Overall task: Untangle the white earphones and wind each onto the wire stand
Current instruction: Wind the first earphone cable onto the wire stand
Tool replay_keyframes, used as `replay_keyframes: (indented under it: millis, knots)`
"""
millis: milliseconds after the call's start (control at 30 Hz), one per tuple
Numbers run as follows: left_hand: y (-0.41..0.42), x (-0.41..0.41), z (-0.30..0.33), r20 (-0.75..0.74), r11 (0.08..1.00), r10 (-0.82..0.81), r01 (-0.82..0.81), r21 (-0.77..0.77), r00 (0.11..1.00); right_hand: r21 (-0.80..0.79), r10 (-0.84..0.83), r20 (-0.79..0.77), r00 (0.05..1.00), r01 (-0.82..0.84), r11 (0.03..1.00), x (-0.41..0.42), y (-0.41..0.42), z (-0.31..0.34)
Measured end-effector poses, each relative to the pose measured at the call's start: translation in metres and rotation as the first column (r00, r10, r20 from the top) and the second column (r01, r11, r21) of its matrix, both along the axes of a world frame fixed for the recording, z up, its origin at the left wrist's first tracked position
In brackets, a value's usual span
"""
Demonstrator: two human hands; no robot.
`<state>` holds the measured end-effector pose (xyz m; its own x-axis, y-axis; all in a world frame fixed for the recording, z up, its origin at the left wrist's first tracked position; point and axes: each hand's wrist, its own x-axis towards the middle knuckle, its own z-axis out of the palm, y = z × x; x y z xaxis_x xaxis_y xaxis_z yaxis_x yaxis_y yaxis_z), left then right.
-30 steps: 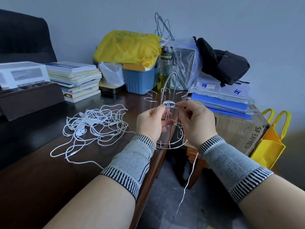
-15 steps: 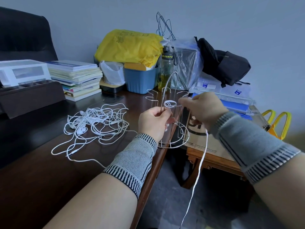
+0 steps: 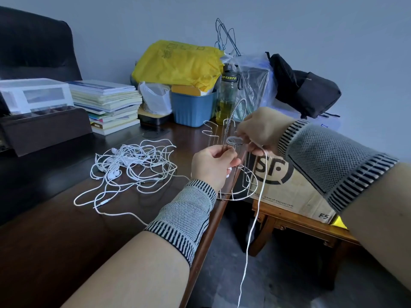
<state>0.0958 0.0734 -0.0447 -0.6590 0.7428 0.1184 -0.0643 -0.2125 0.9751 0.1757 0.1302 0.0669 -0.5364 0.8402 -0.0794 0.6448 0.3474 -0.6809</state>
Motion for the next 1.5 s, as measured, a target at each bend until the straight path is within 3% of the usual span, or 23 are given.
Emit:
replay_keyframes:
  millis: [67, 100, 200, 367, 500, 700, 800, 1000, 1133, 1300, 1500]
  knots:
    - [0.0, 0.0, 0.001, 0.022, 1.0, -0.003, 0.002, 0.008, 1.0, 0.163, 0.068, 0.1, 0.993, -0.084, 0.983, -0.006, -0.008, 0.002]
    - [0.0, 0.0, 0.001, 0.037, 1.0, -0.006, 0.005, 0.012, 0.999, 0.172, 0.093, 0.109, 0.99, -0.111, 0.979, -0.008, -0.012, 0.003]
    - [-0.001, 0.0, 0.001, 0.04, 1.0, -0.011, 0.011, 0.002, 0.999, 0.026, 0.118, 0.123, 0.985, -0.122, 0.992, -0.011, -0.02, 0.008]
    - [-0.001, -0.002, 0.003, 0.112, 0.999, -0.044, 0.044, 0.005, 0.993, -0.035, 0.113, 0.073, 0.991, -0.111, 0.993, -0.007, -0.026, 0.004]
    - [-0.005, 0.0, 0.009, 0.208, 1.0, -0.009, 0.004, 0.027, 0.978, 0.272, 0.138, 0.173, 0.975, -0.182, 0.945, -0.009, -0.03, -0.017]
    - [-0.007, 0.003, 0.012, 0.232, 0.999, 0.016, -0.026, 0.038, 0.973, 0.527, 0.132, 0.068, 0.989, -0.148, 0.837, -0.007, -0.025, -0.043]
    - [-0.005, 0.003, 0.011, 0.198, 1.0, 0.007, -0.012, 0.023, 0.98, 0.602, 0.101, 0.111, 0.989, -0.148, 0.784, -0.004, -0.021, -0.05]
    - [-0.002, 0.001, 0.006, 0.076, 1.0, 0.025, -0.026, 0.009, 0.997, 0.818, 0.056, 0.152, 0.987, -0.157, 0.554, 0.0, -0.012, -0.071]
    - [-0.001, -0.002, 0.001, 0.019, 1.0, 0.028, -0.028, 0.013, 0.999, 0.849, 0.066, 0.137, 0.988, -0.151, 0.507, 0.0, -0.009, -0.084]
    - [0.002, 0.0, -0.001, -0.062, 1.0, 0.016, -0.015, 0.017, 0.998, 0.911, 0.15, -0.026, 0.988, -0.039, 0.411, 0.005, -0.003, -0.101]
    - [0.005, 0.006, -0.004, -0.193, 1.0, -0.019, 0.022, 0.012, 0.981, 0.918, 0.242, -0.14, 0.96, 0.035, 0.395, 0.023, 0.003, -0.115]
